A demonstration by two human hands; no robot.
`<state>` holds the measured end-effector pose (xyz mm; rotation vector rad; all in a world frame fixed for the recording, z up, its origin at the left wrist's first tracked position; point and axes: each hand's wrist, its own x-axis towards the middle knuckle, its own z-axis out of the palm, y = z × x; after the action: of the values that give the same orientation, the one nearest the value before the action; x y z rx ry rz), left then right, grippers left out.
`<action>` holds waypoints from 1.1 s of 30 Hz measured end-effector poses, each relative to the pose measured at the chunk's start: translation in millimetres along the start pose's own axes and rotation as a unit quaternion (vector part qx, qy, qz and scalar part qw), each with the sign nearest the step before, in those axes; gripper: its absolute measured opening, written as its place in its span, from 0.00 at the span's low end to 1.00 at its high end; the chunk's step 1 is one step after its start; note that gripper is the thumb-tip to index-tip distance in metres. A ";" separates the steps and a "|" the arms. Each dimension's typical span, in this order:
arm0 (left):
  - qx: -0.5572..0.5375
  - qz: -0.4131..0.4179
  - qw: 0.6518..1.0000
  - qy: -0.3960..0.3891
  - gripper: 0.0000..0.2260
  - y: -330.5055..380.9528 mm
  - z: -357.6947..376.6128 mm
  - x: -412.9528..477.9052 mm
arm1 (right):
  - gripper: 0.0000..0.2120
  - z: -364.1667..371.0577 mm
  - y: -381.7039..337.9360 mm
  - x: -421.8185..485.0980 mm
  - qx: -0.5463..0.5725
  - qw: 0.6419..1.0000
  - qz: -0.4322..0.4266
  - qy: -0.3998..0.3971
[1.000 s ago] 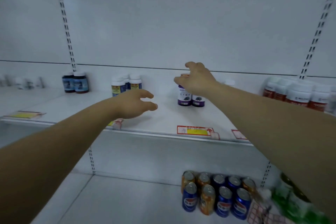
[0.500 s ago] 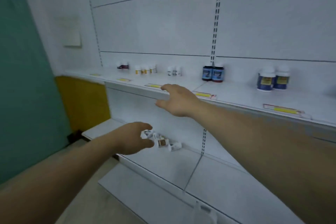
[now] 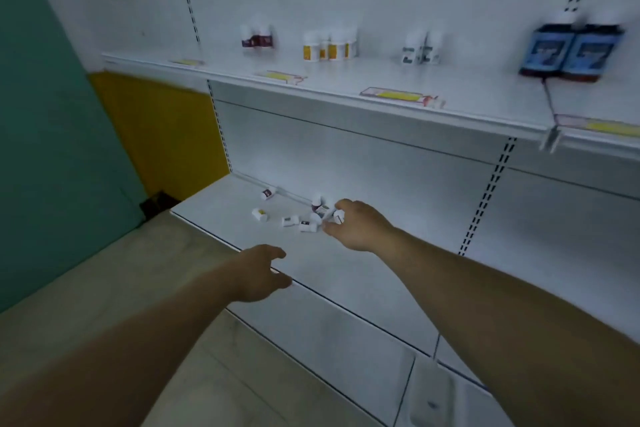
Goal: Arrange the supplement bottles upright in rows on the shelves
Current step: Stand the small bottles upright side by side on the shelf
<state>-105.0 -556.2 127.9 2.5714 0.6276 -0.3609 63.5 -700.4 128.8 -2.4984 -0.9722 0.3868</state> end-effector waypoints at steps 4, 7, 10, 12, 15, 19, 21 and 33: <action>0.001 -0.017 0.999 -0.044 0.28 -41.4 -14.3 75.3 | 0.28 39.2 9.0 68.4 0.001 0.998 0.054 -0.016; -0.002 -0.013 0.998 -0.057 0.29 -69.2 -24.8 129.9 | 0.25 67.1 11.5 106.6 -0.016 0.997 0.071 0.010; 0.016 0.012 0.998 -0.066 0.30 -95.3 -31.2 184.6 | 0.29 98.2 12.8 140.3 0.005 0.995 0.103 -0.020; 0.022 0.036 0.996 -0.081 0.30 -111.7 -33.7 223.6 | 0.29 118.2 14.1 162.6 0.007 0.990 0.138 -0.021; 0.037 0.102 0.991 -0.080 0.30 -134.0 -30.7 284.3 | 0.27 149.2 14.3 195.2 0.017 0.981 0.190 -0.016; 0.057 0.198 0.977 -0.055 0.28 -148.6 -8.6 355.9 | 0.27 195.0 13.9 235.3 0.037 0.972 0.231 0.014; 0.090 0.237 0.967 -0.037 0.29 -152.0 9.4 385.1 | 0.31 216.7 16.5 249.0 -0.019 0.973 0.229 0.009; -0.126 0.180 0.975 -0.027 0.20 -151.2 44.6 409.5 | 0.16 239.3 26.6 236.3 -0.052 0.957 0.258 0.118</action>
<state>167.4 -309.2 -111.5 2.3570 0.1650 -0.2111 151.6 -485.4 -115.8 -2.7962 -0.2419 0.1831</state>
